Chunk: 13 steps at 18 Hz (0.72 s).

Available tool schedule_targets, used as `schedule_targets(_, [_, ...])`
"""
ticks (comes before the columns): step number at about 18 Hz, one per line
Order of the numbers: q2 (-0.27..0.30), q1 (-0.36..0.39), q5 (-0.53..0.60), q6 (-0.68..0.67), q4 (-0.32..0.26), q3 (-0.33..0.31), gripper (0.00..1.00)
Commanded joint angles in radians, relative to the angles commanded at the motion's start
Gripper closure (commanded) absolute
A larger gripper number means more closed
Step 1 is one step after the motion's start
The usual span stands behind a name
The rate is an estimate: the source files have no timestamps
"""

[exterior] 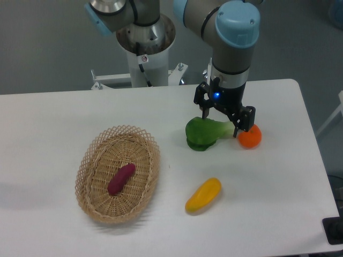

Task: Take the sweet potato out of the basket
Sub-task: 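Move the open gripper from beside the bok choy toward the basket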

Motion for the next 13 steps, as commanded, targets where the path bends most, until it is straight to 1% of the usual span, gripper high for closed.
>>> schedule_targets(6, [0.003, -0.005, -0.002, -0.011, -0.003, -0.006, 0.00])
schedule_targets(11, [0.009, -0.024, -0.014, -0.126, -0.002, -0.018, 0.00])
schedule_targets(13, [0.009, -0.060, -0.014, -0.178, -0.002, -0.028, 0.00])
